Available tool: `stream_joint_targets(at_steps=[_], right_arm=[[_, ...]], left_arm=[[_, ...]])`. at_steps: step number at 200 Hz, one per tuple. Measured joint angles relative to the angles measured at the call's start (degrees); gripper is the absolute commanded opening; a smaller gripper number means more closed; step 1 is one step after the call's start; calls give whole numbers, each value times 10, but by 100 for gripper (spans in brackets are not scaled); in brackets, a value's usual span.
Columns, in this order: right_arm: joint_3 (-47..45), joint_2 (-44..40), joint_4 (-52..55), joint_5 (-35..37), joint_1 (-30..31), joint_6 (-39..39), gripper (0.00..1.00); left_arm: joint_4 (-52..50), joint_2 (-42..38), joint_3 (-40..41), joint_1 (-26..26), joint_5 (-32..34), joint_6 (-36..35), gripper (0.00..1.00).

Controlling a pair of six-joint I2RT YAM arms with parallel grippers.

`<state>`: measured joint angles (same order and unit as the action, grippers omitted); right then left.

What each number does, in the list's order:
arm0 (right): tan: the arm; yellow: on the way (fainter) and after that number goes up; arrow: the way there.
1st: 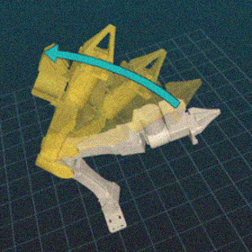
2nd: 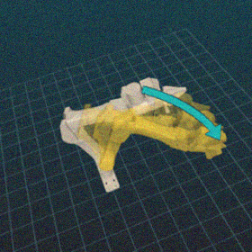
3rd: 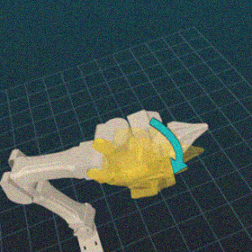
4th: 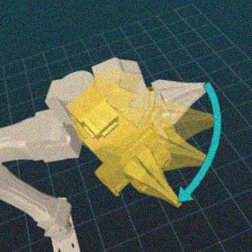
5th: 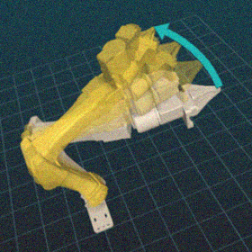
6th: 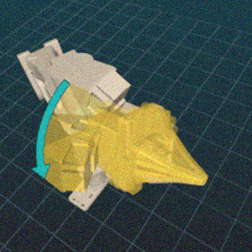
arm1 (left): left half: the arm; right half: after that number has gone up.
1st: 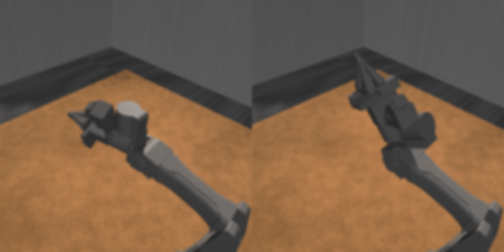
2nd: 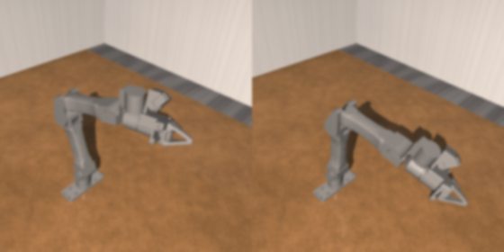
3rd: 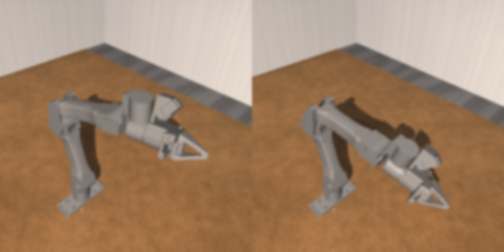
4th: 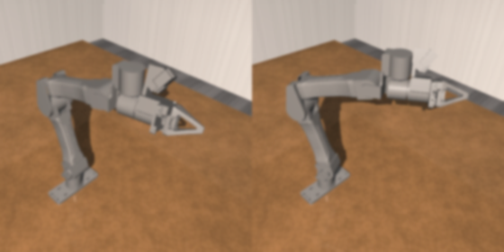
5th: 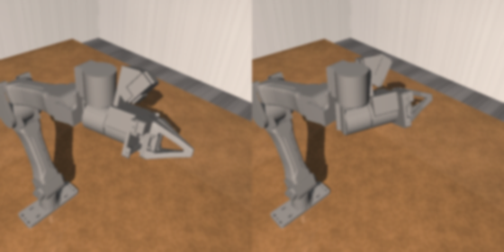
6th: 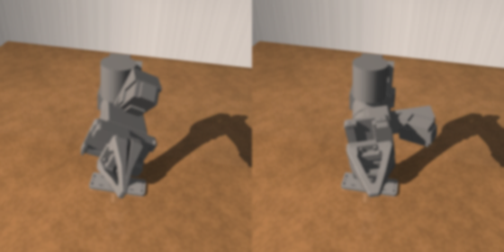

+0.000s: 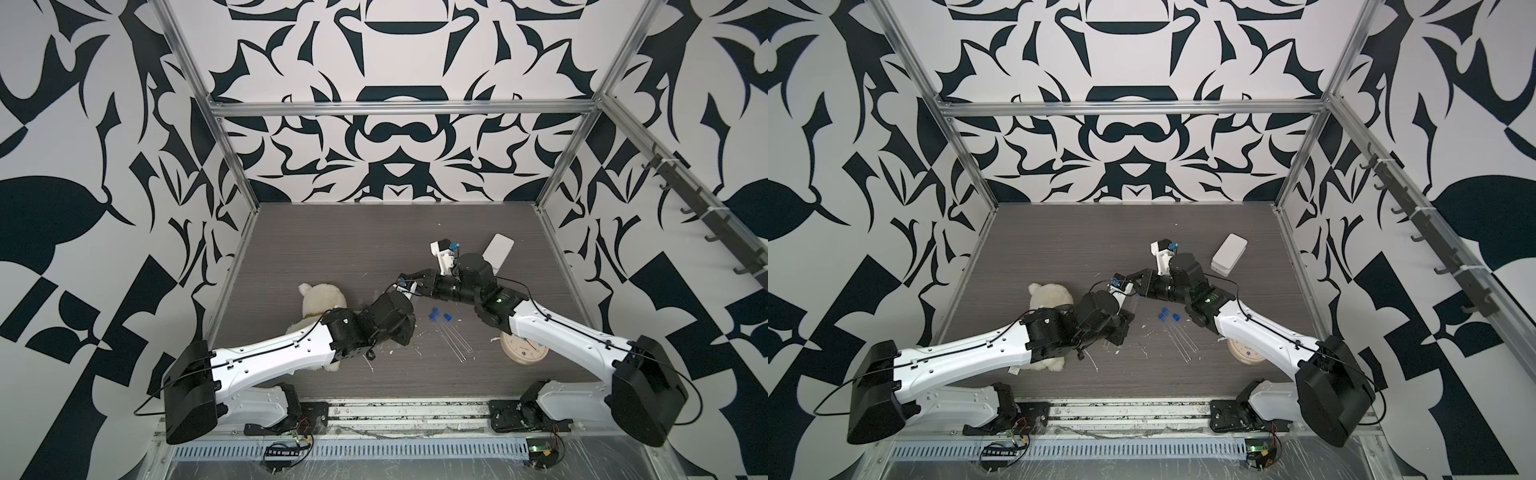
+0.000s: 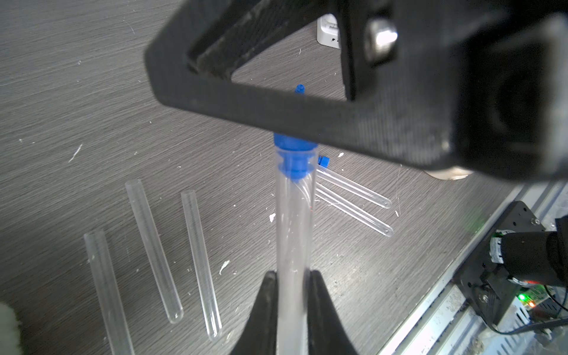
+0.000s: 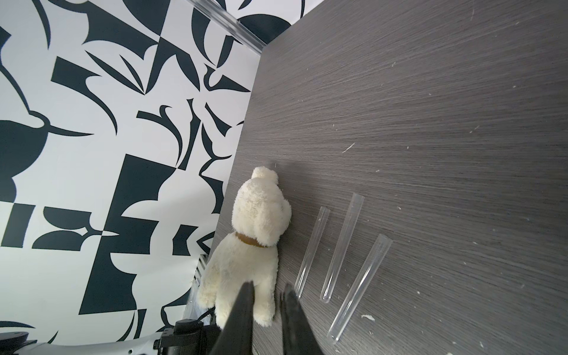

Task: Remove stoppers from test tubes
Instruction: Open the stopper on the test tube.

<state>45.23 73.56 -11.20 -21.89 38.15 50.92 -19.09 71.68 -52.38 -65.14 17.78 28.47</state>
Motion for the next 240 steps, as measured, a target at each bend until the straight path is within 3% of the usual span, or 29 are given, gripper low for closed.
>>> stream_joint_targets(at_steps=[240], right_arm=[[-1, 3, -26, 12, 11, 0, 15]], left_arm=[[-12, -15, 0, 5, 6, -1, 11]])
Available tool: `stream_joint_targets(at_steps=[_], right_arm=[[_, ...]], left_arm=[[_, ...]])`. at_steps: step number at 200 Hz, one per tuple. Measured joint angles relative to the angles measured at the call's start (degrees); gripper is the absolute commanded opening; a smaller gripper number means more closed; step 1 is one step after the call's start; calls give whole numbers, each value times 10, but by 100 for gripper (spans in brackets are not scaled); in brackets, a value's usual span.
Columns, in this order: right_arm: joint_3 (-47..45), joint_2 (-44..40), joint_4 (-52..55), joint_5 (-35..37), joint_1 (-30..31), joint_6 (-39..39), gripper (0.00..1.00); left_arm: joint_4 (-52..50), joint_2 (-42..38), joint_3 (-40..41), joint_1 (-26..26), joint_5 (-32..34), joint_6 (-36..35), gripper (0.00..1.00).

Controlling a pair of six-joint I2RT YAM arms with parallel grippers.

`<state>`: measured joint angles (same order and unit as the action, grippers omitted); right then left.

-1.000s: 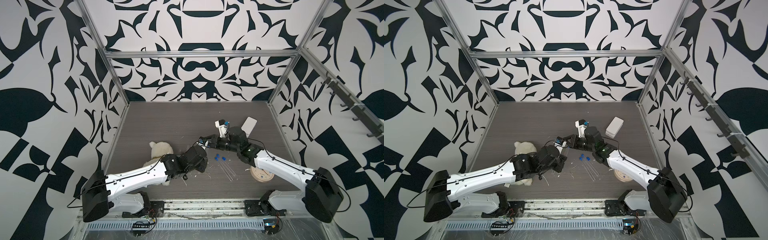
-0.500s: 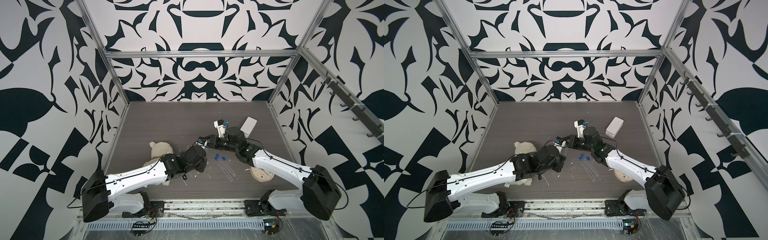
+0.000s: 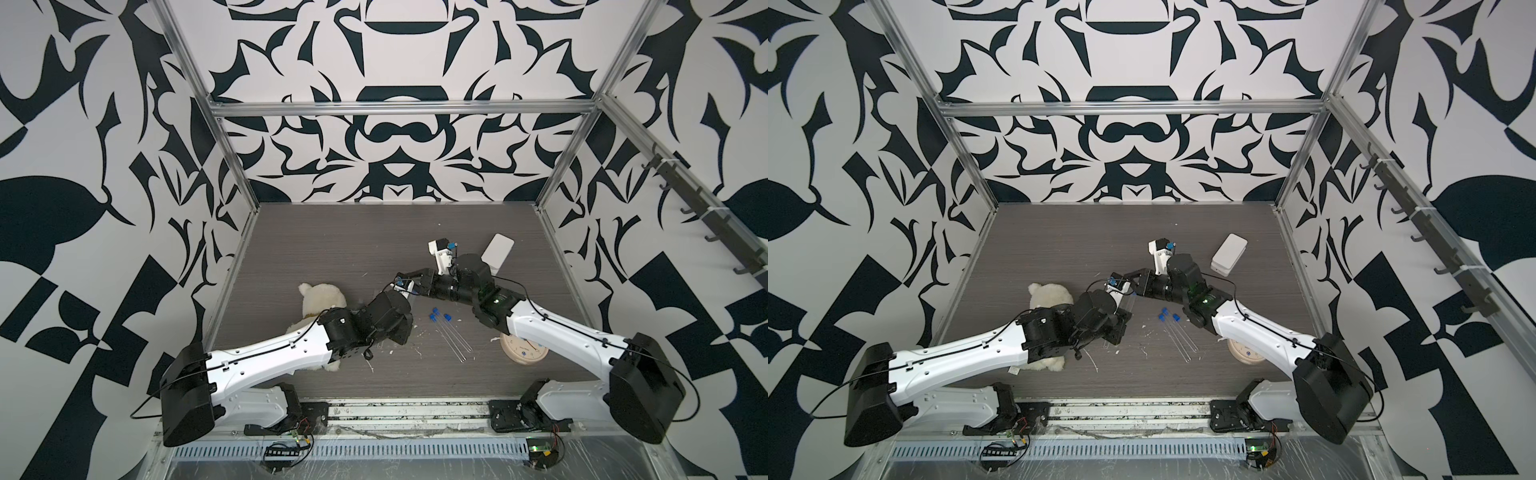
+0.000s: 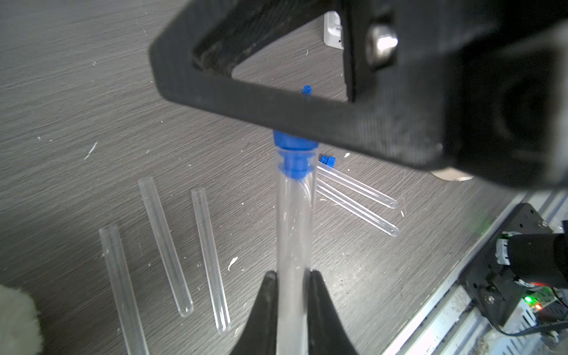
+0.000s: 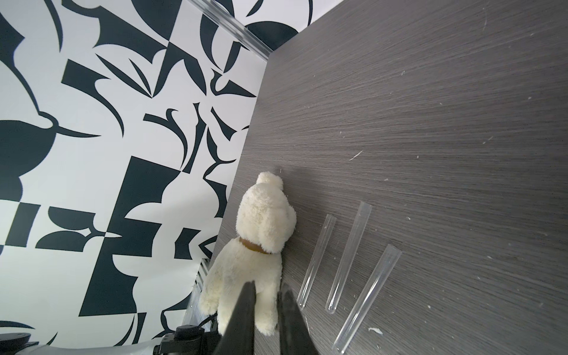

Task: Remove stoppers from test tubes
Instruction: Open the stopper on the test tube.

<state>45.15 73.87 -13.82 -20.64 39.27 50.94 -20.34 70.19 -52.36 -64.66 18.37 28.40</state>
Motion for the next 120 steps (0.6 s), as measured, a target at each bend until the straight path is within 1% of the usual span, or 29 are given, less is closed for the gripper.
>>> stream_joint_targets(at_steps=[94, 120], right_arm=[[0, -16, 2, 3, 3, -8, 15], [0, -16, 3, 4, 3, -13, 17]], left_arm=[[4, -23, 6, -2, -3, -4, 11], [5, -23, 6, -2, -4, -4, 11]])
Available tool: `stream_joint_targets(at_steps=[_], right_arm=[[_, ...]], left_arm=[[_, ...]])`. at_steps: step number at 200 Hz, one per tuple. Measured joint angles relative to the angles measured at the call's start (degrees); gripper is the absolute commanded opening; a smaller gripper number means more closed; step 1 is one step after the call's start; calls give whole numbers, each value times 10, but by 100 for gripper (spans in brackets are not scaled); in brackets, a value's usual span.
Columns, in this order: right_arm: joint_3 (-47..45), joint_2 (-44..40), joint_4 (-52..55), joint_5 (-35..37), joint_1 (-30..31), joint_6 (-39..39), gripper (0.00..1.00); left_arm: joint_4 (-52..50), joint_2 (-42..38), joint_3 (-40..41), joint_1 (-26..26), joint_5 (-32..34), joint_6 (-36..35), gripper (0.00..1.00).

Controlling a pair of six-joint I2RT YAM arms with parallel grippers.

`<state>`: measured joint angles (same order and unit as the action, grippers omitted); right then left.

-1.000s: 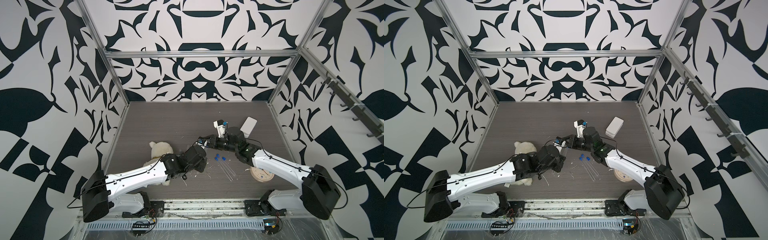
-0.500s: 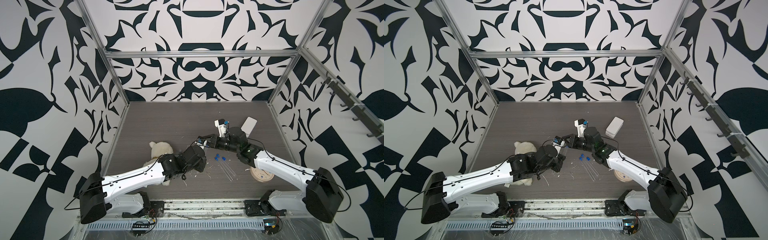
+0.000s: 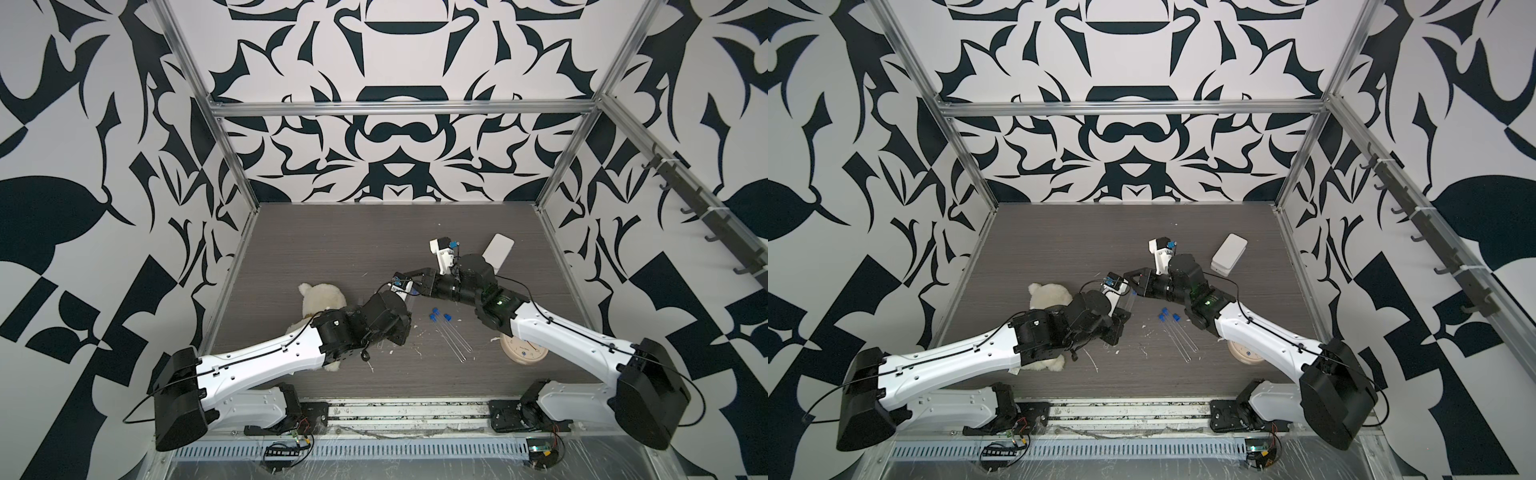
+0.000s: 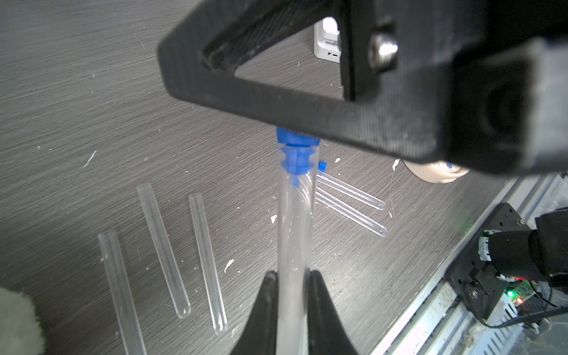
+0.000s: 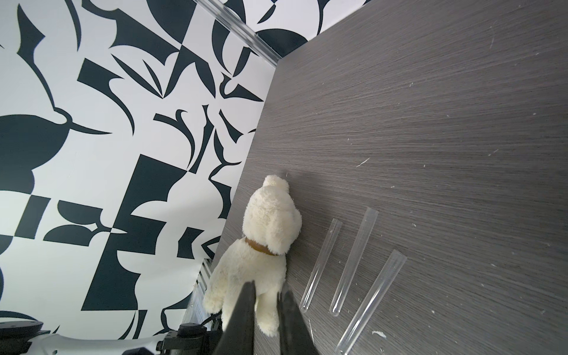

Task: Remove stoppers from test tubes
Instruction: Open the stopper on the test tube.

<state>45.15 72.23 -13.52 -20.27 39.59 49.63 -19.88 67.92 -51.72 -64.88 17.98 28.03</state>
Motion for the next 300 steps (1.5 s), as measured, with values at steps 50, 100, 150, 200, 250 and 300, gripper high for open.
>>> stream_joint_targets(at_steps=[50, 100, 150, 200, 250, 300], right_arm=[[0, -12, 17, 1, 0, -5, 23], [0, -12, 25, 0, 0, -6, 27], [0, -6, 21, -6, 0, -2, 26], [0, 7, 12, -16, 0, 7, 20], [0, 7, 8, -17, 0, 10, 15], [0, 7, 9, -10, 0, 2, 12]], left_arm=[[8, 0, 0, 2, 3, 1, 11], [10, 2, 0, 5, 5, 2, 11], [14, 3, 0, 6, 5, 2, 11], [20, 10, 0, 7, 4, 2, 11], [25, 11, 0, 7, 2, 2, 11], [25, 12, 0, 8, 0, 4, 11]])
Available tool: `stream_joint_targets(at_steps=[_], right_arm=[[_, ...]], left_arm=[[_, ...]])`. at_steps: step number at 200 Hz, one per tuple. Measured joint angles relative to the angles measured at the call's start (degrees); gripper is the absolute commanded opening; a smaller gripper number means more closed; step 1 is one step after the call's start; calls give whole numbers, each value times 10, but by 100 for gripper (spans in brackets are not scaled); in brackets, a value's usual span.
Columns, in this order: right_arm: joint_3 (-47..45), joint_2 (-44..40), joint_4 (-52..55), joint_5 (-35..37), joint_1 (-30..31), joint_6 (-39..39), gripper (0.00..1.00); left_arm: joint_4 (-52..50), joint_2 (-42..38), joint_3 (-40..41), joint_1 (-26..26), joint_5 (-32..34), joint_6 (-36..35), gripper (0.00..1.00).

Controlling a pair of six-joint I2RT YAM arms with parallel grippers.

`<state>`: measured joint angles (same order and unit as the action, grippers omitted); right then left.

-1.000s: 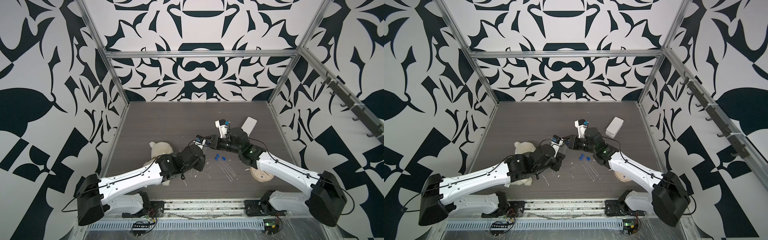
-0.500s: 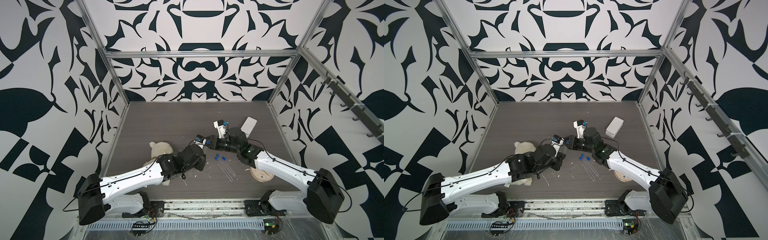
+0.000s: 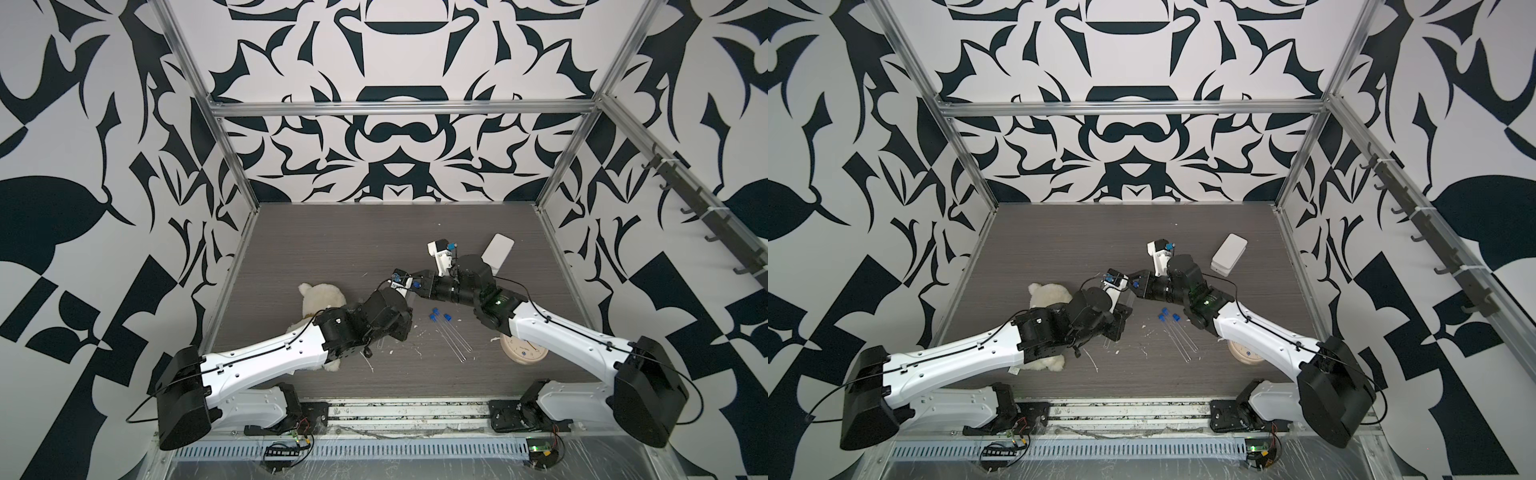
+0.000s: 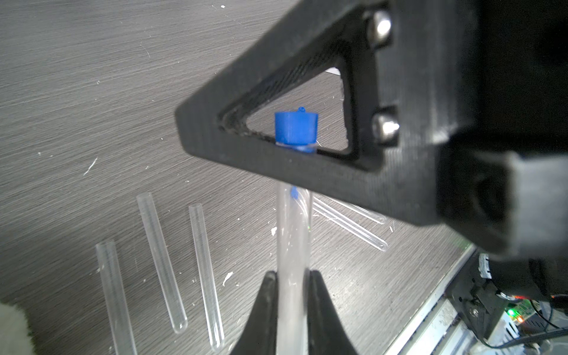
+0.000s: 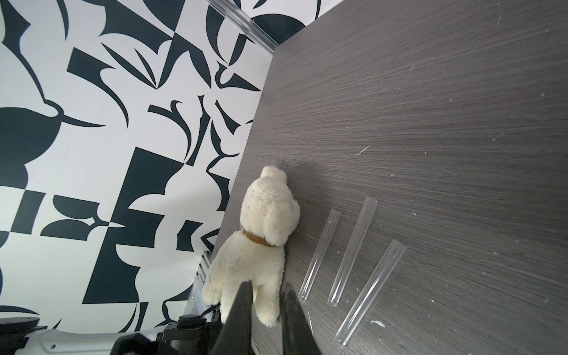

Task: Remove stoppers from test tubes
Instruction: Open the stopper on the test tube.

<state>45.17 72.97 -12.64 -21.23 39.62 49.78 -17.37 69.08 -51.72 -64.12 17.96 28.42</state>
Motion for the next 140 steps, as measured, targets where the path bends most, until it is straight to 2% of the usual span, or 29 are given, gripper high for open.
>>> stream_joint_targets(at_steps=[56, 140], right_arm=[[12, 0, 22, 16, 0, -25, 14], [24, 11, 23, 16, -3, -31, 23]], left_arm=[[2, 0, 0, 0, -5, 5, 11], [4, 0, 0, 1, -9, 10, 11]])
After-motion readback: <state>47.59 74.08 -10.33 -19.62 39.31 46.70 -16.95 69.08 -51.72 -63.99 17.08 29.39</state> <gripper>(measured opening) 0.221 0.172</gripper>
